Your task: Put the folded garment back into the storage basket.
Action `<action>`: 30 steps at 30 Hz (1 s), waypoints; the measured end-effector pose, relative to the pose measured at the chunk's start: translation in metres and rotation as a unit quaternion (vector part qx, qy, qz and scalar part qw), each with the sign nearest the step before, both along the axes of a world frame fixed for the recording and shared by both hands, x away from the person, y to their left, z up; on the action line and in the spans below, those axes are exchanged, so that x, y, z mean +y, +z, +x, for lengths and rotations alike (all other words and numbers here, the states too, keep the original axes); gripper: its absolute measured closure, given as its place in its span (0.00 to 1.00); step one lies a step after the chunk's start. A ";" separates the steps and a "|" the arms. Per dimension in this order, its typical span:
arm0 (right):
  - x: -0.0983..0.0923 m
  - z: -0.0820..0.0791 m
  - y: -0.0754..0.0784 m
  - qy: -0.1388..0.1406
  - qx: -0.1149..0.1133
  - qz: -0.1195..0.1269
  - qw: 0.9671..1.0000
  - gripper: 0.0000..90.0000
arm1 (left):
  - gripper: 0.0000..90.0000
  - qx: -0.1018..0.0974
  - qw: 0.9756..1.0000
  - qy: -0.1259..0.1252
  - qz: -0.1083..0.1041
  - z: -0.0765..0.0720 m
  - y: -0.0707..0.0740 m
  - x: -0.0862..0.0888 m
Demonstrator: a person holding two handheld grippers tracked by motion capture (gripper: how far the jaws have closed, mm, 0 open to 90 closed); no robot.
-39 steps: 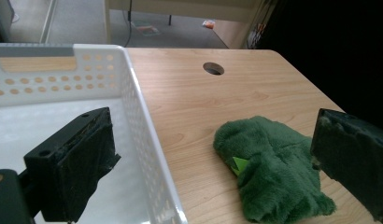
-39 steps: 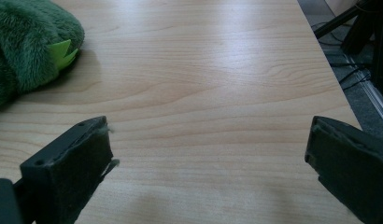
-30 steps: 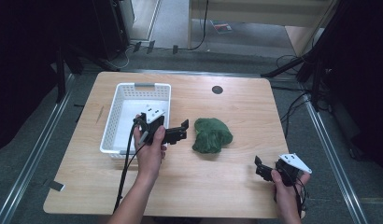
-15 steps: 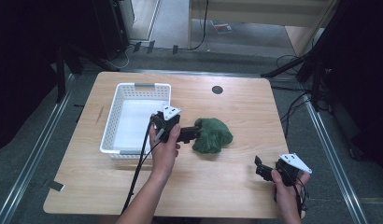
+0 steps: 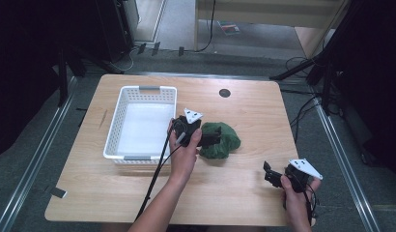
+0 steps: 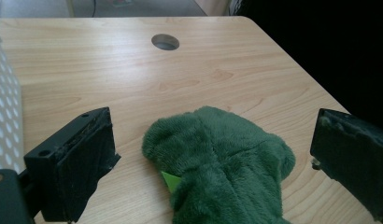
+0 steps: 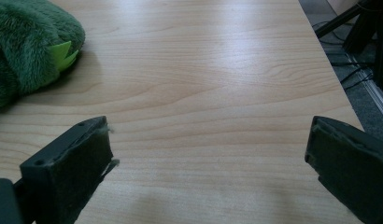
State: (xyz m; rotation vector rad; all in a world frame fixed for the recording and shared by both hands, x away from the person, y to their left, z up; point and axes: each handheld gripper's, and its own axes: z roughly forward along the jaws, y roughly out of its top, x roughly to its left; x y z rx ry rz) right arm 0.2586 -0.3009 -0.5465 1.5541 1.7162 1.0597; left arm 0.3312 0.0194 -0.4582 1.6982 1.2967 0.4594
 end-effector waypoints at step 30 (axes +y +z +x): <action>-0.001 0.001 0.000 0.001 0.001 0.004 1.000 0.01 | 0.00 0.073 0.997 -0.030 0.028 0.019 -0.060 -0.047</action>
